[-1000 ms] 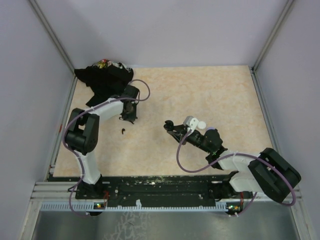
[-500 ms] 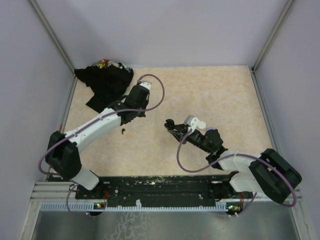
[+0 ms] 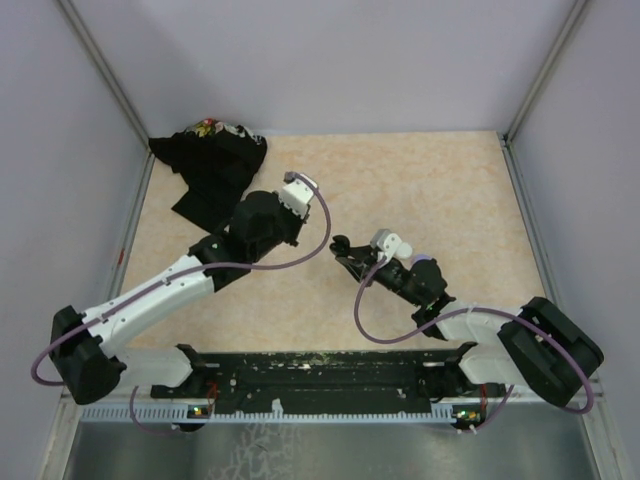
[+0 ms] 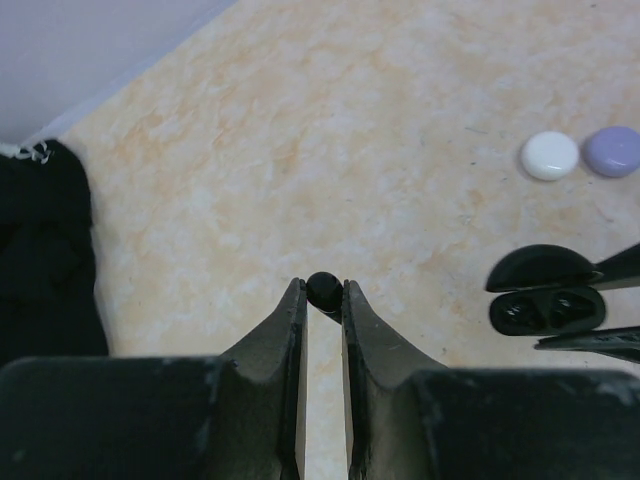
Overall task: Insert the wireless bluetooth earbuds into the charging case
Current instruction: Pick up the earbud from the center of the board, then place the earbud in the charging case.
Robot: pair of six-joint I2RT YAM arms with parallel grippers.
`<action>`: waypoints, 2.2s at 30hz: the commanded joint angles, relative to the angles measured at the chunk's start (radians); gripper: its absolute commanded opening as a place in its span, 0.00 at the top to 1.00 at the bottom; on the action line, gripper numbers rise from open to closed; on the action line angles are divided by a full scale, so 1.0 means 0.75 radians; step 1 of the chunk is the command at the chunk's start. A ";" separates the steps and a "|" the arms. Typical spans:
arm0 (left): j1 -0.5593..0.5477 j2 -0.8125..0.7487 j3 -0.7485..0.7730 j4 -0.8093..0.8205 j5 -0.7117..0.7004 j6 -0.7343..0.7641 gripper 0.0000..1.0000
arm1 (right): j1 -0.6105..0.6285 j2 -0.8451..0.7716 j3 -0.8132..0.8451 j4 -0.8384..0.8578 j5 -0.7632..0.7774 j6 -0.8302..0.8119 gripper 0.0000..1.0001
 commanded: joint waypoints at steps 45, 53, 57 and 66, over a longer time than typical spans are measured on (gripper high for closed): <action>-0.416 0.020 -0.243 0.612 -0.039 0.503 1.00 | 0.011 -0.102 0.025 0.271 0.070 0.260 1.00; -0.426 0.019 -0.235 0.571 -0.037 0.511 1.00 | 0.012 -0.107 0.018 0.270 0.095 0.256 1.00; -0.432 0.005 -0.231 0.549 -0.047 0.520 1.00 | 0.012 -0.110 0.012 0.271 0.113 0.251 1.00; -0.445 0.017 -0.212 0.495 -0.012 0.503 1.00 | 0.011 -0.109 0.004 0.277 0.123 0.247 1.00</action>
